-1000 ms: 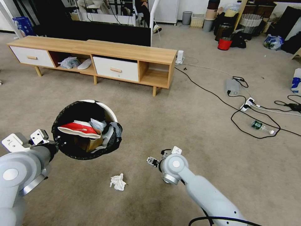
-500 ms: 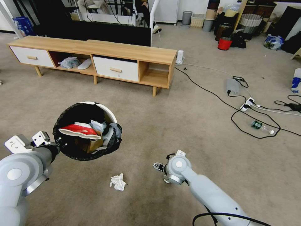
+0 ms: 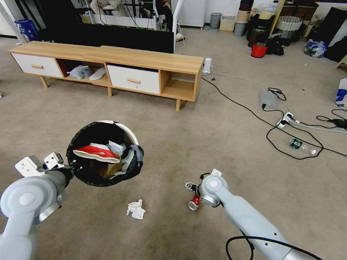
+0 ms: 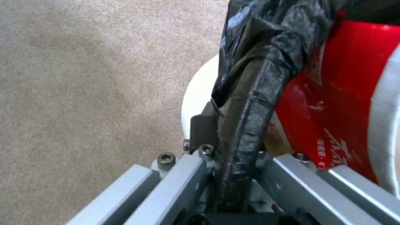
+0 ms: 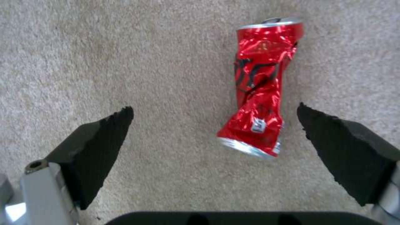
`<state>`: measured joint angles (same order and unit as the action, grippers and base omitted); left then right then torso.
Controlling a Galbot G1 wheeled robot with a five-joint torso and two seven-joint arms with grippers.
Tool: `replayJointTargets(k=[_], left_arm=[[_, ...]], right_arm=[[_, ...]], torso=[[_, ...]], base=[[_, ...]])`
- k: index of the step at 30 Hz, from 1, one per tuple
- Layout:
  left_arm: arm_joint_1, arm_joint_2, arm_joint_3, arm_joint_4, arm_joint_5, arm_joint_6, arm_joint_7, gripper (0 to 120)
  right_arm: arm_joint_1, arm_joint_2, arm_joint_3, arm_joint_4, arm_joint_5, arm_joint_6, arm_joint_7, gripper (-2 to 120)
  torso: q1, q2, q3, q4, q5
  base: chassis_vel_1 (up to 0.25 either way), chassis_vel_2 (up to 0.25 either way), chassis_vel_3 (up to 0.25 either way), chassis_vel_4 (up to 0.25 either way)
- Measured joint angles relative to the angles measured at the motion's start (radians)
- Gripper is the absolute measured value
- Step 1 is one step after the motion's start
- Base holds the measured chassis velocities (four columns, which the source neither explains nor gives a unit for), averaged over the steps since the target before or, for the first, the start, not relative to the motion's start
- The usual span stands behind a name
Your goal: Pick up the trash bin and place the garbage on the floor into it.
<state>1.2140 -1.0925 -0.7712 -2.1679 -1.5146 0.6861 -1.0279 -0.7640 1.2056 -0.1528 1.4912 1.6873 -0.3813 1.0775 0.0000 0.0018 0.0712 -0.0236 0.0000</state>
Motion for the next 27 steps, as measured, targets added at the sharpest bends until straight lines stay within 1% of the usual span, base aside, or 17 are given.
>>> replayJointTargets(k=[2,13,27], left_arm=[[0.002,-0.001,0.002,0.006,0.007,0.000,0.004,0],[0.003,-0.004,0.001,0.021,0.017,-0.001,0.012,0],[0.010,-0.018,0.007,0.031,0.043,-0.001,0.032,0]], right_arm=[[0.002,0.020,0.001,-0.025,-0.010,-0.004,-0.012,100],[0.005,0.069,0.012,-0.101,-0.073,-0.008,-0.056,100],[0.007,0.066,0.041,-0.166,-0.127,-0.012,-0.107,100]], torso=[[0.000,0.000,0.000,0.0002,0.0000],[0.000,0.000,0.000,0.0000,0.0000],[0.000,0.000,0.000,0.0000,0.0000]], base=[[0.000,0.000,0.000,0.000],[0.000,0.000,0.000,0.000],[0.000,0.000,0.000,0.000]])
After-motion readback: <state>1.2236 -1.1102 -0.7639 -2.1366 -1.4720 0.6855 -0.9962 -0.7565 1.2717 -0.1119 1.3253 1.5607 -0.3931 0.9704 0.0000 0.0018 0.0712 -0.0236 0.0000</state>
